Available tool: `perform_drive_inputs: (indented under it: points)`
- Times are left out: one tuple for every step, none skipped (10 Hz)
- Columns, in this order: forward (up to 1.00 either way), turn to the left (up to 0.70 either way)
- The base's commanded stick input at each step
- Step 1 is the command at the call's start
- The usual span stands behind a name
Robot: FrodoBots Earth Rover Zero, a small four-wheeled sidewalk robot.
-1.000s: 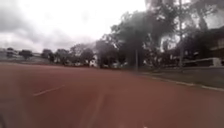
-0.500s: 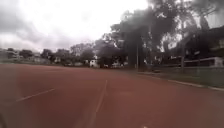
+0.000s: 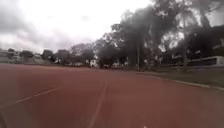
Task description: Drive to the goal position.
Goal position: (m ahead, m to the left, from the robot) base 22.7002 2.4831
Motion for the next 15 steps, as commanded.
perform_drive_inputs:
  points:
    - [0.67,0.0]
    - [0.67,0.0]
    - [0.67,0.0]
    - [0.67,0.0]
    - [0.67,0.0]
    - [0.67,0.0]
    - [0.67,0.0]
    - [0.67,0.0]
    - [0.67,0.0]
    - [0.67,0.0]
    - [0.67,0.0]
    - [0.67,0.0]
    - [0.67,0.0]
    - [0.67,0.0]
    - [0.67,0.0]
